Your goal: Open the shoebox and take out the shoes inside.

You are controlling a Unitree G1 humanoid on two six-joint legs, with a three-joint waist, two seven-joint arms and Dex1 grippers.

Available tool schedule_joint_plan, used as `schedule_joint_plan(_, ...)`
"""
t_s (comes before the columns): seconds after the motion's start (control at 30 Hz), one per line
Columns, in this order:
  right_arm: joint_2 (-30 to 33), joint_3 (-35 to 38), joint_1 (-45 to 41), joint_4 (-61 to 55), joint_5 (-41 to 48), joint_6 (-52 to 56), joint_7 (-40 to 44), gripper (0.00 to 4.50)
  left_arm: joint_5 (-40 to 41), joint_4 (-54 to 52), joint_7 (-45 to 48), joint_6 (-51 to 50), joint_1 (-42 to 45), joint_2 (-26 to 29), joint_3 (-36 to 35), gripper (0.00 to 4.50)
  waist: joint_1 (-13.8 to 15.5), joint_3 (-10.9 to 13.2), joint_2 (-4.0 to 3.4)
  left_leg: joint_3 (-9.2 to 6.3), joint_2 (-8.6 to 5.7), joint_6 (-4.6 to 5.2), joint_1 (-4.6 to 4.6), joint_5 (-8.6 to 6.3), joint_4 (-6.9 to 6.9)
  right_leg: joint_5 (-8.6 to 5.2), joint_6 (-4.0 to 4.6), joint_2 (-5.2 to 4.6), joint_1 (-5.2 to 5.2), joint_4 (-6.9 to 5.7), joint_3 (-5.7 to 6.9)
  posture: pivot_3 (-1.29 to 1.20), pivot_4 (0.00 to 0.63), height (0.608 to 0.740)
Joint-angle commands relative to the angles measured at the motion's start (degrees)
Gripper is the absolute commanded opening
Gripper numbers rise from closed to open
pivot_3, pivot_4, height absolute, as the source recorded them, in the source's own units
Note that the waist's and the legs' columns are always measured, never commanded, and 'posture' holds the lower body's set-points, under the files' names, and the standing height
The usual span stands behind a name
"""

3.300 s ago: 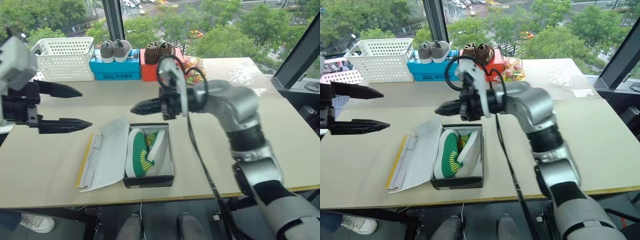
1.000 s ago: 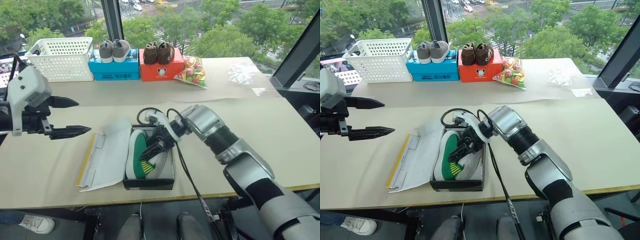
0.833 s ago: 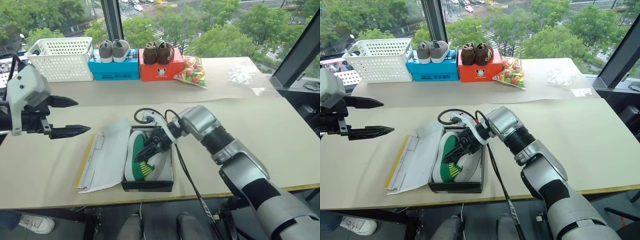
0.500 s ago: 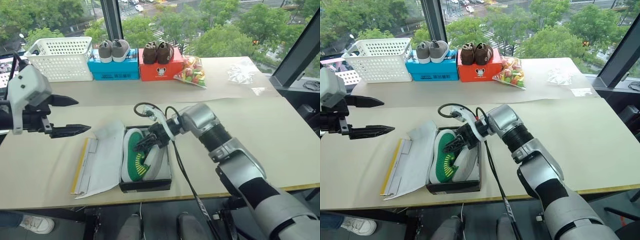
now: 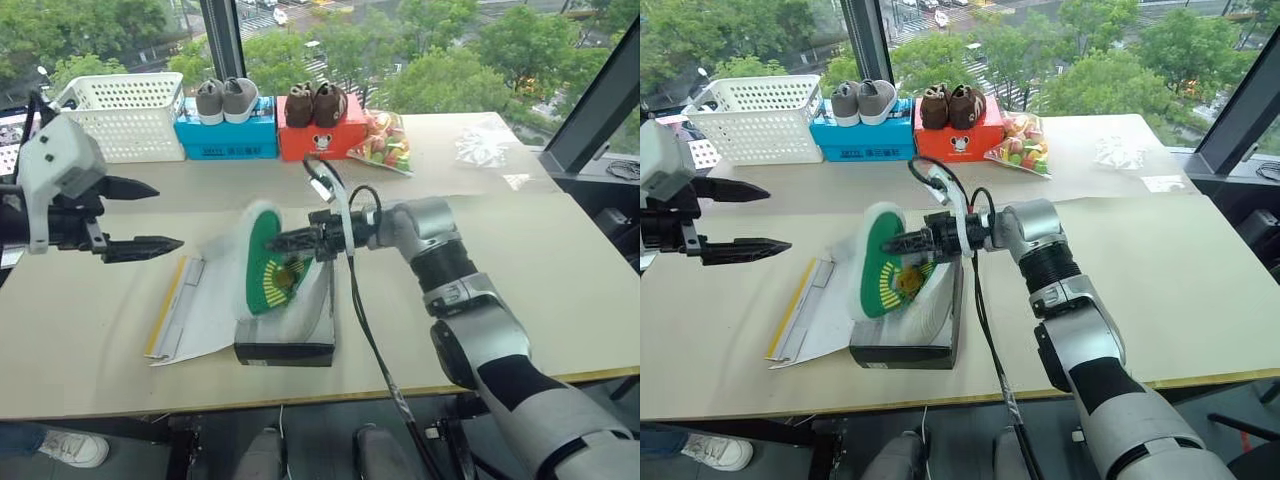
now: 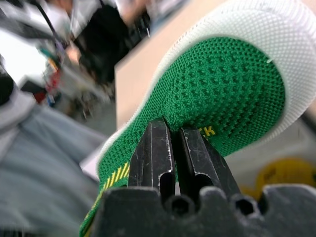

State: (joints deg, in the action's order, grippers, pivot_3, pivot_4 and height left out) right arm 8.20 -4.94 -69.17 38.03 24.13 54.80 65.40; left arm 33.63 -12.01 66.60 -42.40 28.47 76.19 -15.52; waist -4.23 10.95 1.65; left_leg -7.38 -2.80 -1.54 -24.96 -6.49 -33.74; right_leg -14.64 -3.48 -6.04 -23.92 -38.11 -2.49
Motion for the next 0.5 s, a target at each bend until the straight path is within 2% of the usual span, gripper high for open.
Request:
schedule_joint_plan(0.03, 0.64, 8.49, -5.89, -1.07, 4.36, -1.23, -4.63, 0.03, -0.48, 0.55, 0.75, 1.05, 2.36, 0.93, 0.39, 4.5, 0.03, 0.0, -0.01, 0.0, 0.01, 0.0, -0.05, 0.0, 0.0, 0.01, 0.02, 0.01, -0.06, -0.02, -0.01, 0.0, 0.15, 0.74)
schedule_joint_plan(0.13, 5.65, 9.91, -9.09, -1.4, 3.18, -1.75, -5.84, 0.03, -0.57, 0.96, 1.18, 1.24, 3.3, 0.55, 1.44, 4.5, 0.16, 0.03, -0.03, 0.0, 0.0, -0.03, -0.26, 0.03, -0.03, 0.08, 0.1, 0.01, -0.23, -0.02, 0.0, 0.0, 0.15, 0.74)
schedule_joint_plan(0.23, 10.98, 7.48, -10.5, 2.08, -3.04, -8.45, -8.47, 0.03, -0.96, 1.44, 1.6, 1.92, 4.04, -0.28, 2.89, 4.5, 0.5, 0.02, -0.01, -0.02, -0.02, -0.04, -0.3, 0.03, -0.03, 0.08, 0.09, 0.01, -0.21, 0.06, 0.04, 0.0, 0.15, 0.74)
schedule_joint_plan(0.3, 16.88, 5.3, -11.82, 6.43, -7.92, -13.36, -8.81, 0.03, -1.75, 2.35, 1.6, 2.94, 5.5, -1.42, 4.7, 4.5, 0.53, 0.02, -0.01, -0.01, -0.03, -0.04, -0.3, 0.03, -0.04, 0.08, 0.08, 0.0, -0.18, 0.08, 0.04, 0.0, 0.15, 0.74)
schedule_joint_plan(0.43, 26.44, 1.06, -13.93, 14.22, -15.19, -21.22, -5.46, 0.03, -2.53, 3.28, 1.77, 3.81, 7.39, -3.3, 6.55, 4.5, 0.67, 0.08, -0.04, 0.01, -0.06, -0.04, -0.34, 0.03, -0.09, 0.09, 0.07, -0.01, -0.18, 0.07, 0.04, 0.0, 0.15, 0.74)
schedule_joint_plan(0.5, 31.4, -4.17, -11.82, 15.62, -21.07, -27.52, -0.82, 0.03, -2.85, 3.41, 1.96, 4.07, 7.51, -4.12, 7.12, 4.5, 0.16, 0.11, -0.09, 0.04, -0.05, -0.04, -0.36, 0.03, -0.05, 0.09, 0.07, -0.02, -0.23, 0.08, 0.0, 0.0, 0.15, 0.74)
